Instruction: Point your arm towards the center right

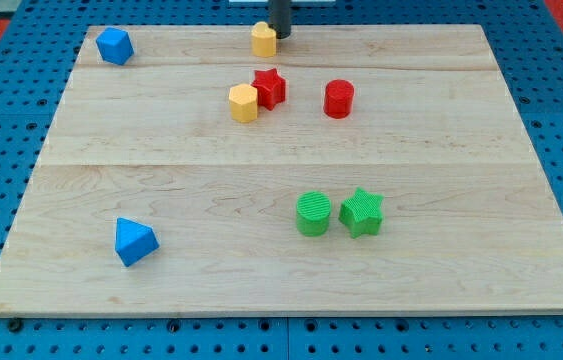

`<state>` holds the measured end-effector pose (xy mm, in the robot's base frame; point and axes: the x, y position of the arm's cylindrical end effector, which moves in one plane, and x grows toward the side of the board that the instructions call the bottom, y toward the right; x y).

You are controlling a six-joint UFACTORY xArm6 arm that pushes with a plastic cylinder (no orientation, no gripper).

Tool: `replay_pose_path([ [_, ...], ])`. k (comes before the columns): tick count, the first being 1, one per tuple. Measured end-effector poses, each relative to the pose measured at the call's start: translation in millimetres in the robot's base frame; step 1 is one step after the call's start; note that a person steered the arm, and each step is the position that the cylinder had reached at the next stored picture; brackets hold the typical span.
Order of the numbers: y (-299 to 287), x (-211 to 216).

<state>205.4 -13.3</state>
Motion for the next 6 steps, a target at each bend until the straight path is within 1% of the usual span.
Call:
replay_pose_path([
  [1, 33, 0],
  [2, 52, 0],
  [4, 63, 0],
  [5, 105, 19],
  [6, 180, 21],
])
